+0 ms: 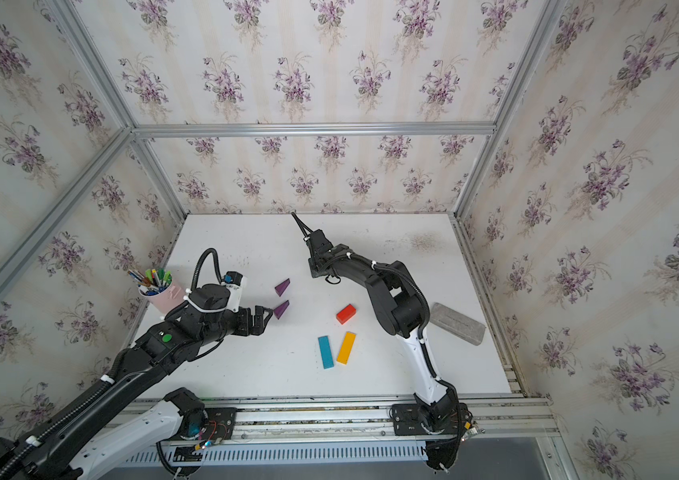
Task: Assemble a small pinwheel with building blocks
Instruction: Move the building block to the center of the board.
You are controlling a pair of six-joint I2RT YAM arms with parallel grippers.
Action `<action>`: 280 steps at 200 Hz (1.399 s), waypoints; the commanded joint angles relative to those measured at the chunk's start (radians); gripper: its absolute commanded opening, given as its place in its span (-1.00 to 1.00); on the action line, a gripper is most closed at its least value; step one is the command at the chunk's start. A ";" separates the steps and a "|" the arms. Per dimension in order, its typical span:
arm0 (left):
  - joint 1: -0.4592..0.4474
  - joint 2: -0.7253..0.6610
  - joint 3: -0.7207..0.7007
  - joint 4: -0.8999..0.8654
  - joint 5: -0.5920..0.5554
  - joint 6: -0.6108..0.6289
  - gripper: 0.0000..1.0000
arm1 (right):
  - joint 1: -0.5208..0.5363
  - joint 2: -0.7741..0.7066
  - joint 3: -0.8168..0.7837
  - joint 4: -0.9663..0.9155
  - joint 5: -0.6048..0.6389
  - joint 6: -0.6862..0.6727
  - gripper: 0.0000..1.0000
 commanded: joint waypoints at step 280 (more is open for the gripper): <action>-0.026 -0.066 0.024 -0.005 -0.018 0.027 0.99 | 0.136 -0.213 -0.293 -0.029 0.043 0.271 0.51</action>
